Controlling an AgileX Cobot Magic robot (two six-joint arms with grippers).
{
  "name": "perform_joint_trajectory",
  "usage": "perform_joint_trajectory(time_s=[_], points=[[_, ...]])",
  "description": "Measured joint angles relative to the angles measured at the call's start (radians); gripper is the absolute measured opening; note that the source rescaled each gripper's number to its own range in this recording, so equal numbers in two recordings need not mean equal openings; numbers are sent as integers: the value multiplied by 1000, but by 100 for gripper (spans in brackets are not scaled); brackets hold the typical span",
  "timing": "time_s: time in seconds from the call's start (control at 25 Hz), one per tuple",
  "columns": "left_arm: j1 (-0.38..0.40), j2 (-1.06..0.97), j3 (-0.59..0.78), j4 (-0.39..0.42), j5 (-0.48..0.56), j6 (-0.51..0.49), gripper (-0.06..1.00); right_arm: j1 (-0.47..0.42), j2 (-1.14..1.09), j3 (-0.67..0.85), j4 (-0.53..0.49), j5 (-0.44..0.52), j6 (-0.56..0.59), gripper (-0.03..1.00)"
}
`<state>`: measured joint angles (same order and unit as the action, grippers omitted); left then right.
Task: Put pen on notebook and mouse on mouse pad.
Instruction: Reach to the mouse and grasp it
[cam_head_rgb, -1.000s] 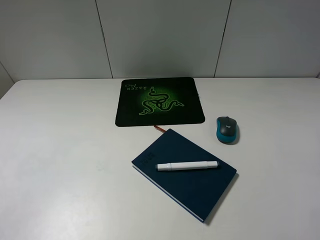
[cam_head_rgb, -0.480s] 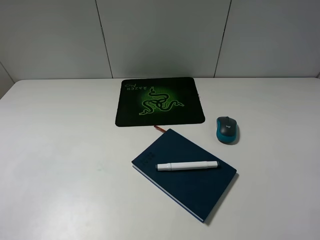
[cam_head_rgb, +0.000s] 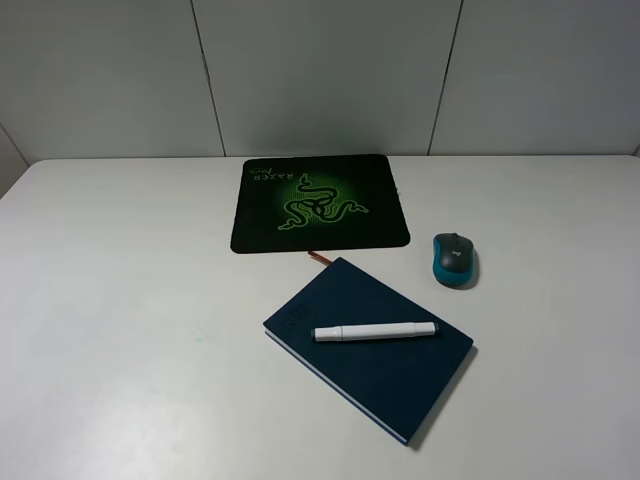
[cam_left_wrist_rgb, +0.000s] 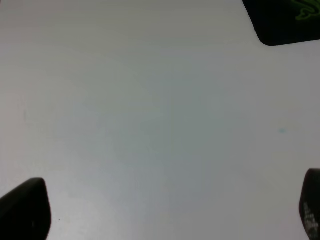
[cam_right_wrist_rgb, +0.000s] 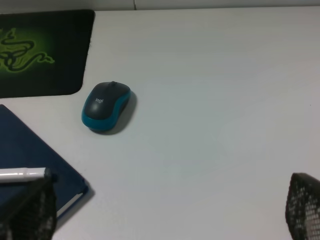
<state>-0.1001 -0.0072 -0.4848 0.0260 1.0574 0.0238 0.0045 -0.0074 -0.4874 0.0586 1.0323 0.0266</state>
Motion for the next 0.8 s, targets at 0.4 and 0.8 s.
perform_joint_trajectory(time_s=[0.4,0.8], points=[[0,0,0,0,0,0,100,0,53,-54,9,-28,0,100],[0,0,0,0,0,0,100,0,485,-237,11,-80,-38,100]])
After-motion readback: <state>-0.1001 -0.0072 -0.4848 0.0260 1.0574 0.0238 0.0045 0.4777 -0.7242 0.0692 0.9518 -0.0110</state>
